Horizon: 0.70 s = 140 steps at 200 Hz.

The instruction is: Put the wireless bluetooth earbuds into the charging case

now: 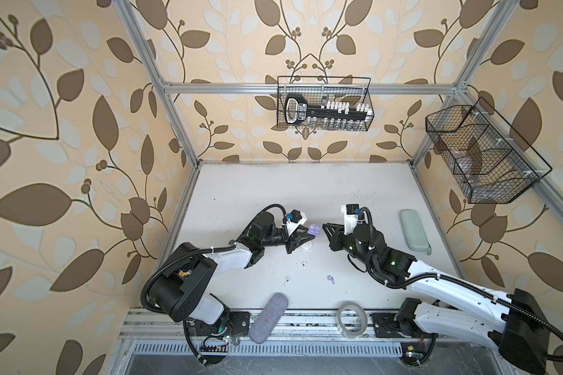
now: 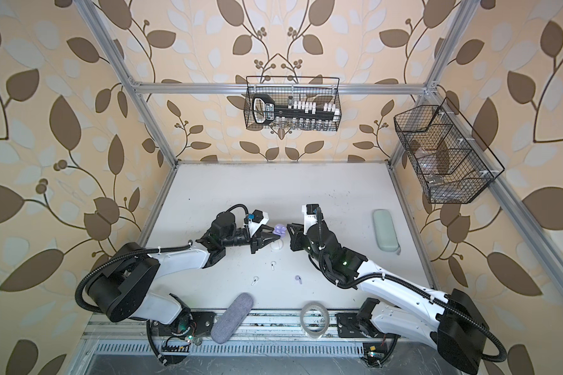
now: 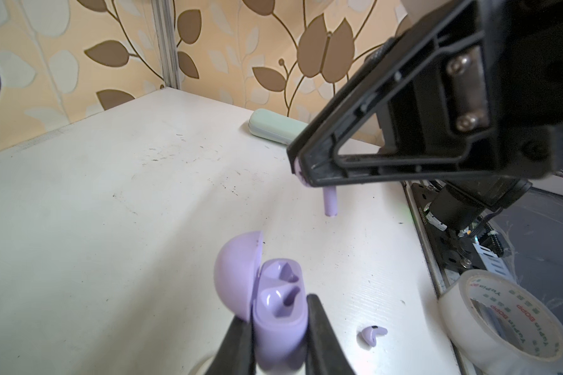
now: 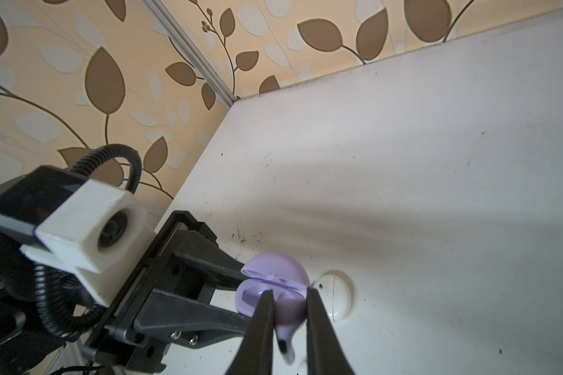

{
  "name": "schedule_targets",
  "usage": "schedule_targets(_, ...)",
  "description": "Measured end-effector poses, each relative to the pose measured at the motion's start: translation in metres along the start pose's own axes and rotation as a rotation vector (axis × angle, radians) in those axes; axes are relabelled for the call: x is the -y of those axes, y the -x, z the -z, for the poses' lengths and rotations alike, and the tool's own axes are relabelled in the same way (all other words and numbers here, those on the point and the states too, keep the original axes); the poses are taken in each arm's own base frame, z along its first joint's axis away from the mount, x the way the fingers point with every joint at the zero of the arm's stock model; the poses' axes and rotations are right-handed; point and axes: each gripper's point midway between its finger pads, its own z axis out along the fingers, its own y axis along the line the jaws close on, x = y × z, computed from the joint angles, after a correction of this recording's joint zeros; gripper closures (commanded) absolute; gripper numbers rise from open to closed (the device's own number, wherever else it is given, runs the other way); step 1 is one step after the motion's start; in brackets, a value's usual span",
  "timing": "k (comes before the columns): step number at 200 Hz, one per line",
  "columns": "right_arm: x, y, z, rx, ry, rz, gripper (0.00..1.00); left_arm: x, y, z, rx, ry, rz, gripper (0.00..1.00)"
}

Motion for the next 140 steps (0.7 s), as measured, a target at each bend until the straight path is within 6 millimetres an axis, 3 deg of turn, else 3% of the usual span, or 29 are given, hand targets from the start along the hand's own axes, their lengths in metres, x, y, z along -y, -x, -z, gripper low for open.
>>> schedule_targets(140,-0.004,0.0011,-0.0021,0.075,0.008,-0.042,0.85,0.0004,0.0039,0.001,0.011,0.002,-0.012,1.0)
